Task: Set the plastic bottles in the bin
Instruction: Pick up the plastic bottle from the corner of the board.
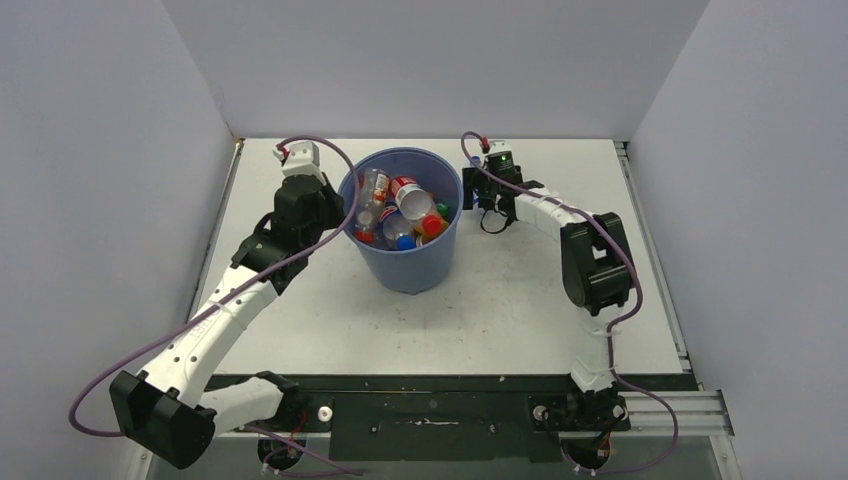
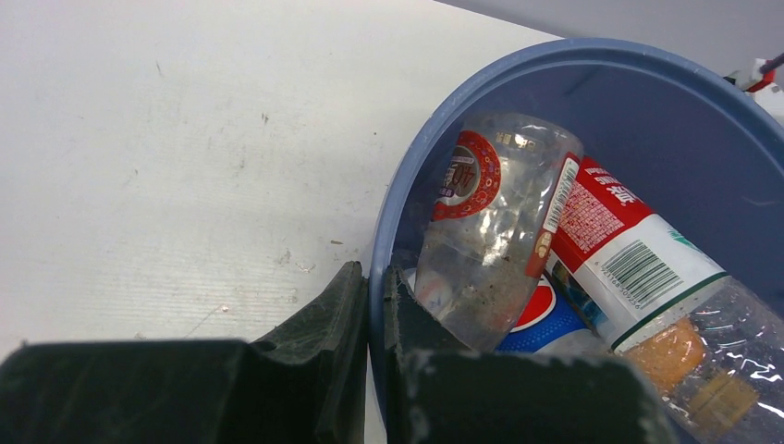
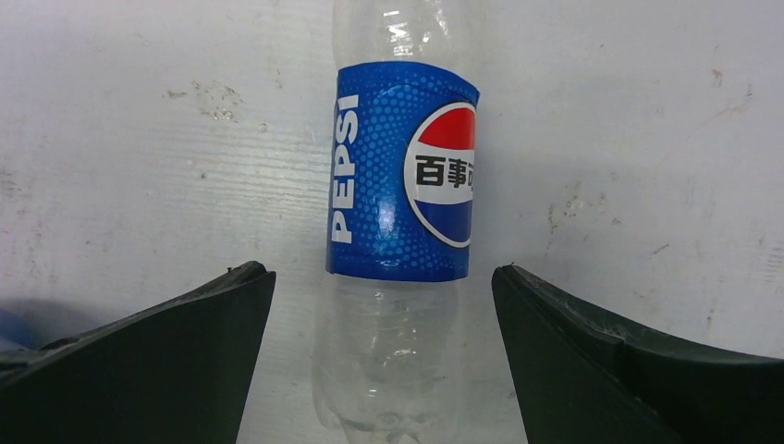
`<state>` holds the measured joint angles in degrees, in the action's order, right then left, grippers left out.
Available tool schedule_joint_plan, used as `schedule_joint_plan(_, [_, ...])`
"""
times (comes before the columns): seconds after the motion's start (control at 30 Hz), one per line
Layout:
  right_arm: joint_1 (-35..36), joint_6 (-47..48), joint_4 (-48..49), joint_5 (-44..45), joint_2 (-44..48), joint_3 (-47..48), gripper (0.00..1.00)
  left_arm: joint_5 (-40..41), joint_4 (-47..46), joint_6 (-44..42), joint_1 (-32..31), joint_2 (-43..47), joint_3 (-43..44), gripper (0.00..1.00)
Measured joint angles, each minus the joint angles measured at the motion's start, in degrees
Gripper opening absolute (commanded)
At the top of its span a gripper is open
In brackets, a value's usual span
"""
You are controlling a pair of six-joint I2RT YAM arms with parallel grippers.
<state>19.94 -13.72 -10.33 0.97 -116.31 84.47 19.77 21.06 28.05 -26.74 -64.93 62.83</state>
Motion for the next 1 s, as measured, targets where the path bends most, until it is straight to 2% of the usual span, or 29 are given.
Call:
schedule_joint_plan(0.17, [0.00,-0.39,0.00,-0.33,-2.38,-0.98,0.97,0.81,0.61,-0.02,-2.29,-1.70,1.64,0.00])
schedule_joint_plan(0.33, [-0.15,-1.03,-0.24,-1.01,-2.73,-2.86,0.70,1.11,1.07,-0.02,-3.80,-2.71,2.67,0.00])
schedule_joint_plan(0.43, [-0.48,-1.95,0.61,-1.70,-2.73,-3.48,0.55,1.42,1.27,-0.02,-3.91,-2.89,2.84,0.06])
schedule_joint_plan(0.57, [-1.05,-3.28,3.76,-2.08,-1.66,-5.84,0.44,1.49,1.68,0.02,-3.93,-3.21,3.28,0.17])
schedule_joint_plan(0.67, [-1.53,-4.07,5.42,-2.01,0.39,-9.20,0.42,1.20,2.36,0.02,-4.22,-3.85,3.69,0.25])
schedule_joint_plan(0.83, [-2.36,-6.54,6.58,-0.46,7.37,-17.14,0.42,0.52,4.04,0.20,-4.90,-5.42,3.72,0.45])
schedule_joint_plan(1.0, [-2.82,-9.42,8.04,1.25,17.66,-22.01,0.41,-0.02,4.90,0.48,-4.92,-5.62,3.82,0.78])
